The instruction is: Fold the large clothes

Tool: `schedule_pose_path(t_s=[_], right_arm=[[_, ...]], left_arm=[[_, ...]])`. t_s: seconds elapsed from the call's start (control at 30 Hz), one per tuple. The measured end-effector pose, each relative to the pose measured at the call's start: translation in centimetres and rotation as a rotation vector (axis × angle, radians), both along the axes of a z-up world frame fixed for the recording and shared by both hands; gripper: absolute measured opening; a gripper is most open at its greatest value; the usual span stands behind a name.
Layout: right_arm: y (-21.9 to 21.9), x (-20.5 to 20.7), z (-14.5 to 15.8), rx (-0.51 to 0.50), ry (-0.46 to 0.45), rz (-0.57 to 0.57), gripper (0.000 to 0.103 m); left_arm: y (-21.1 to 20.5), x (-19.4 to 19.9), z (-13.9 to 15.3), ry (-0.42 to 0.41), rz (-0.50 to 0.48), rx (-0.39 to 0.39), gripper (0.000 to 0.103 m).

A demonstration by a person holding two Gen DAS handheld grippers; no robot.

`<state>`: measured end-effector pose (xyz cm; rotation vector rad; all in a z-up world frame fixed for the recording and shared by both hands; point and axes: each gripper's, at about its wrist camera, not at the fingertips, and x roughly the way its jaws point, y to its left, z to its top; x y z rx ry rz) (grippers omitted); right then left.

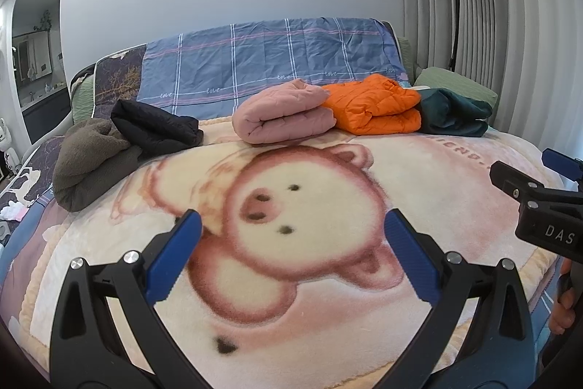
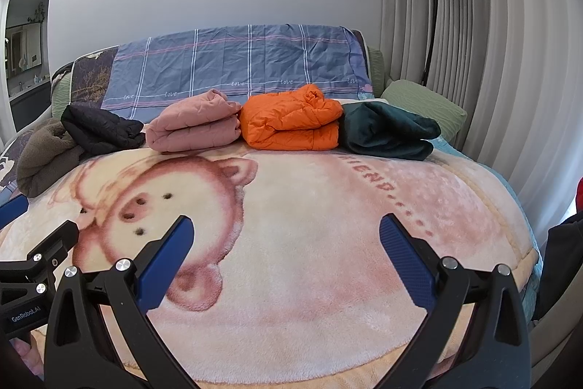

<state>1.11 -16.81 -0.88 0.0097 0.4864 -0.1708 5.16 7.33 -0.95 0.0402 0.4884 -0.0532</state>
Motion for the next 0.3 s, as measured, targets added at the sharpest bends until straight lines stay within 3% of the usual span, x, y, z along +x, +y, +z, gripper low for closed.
schedule_pose_path(t_s=[0.3], right_arm=[[0.06,0.19,-0.18,0.001,0.006,0.000,0.102]], left_arm=[[0.41,0.06,-0.14,0.009,0.007,-0.004,0.101]])
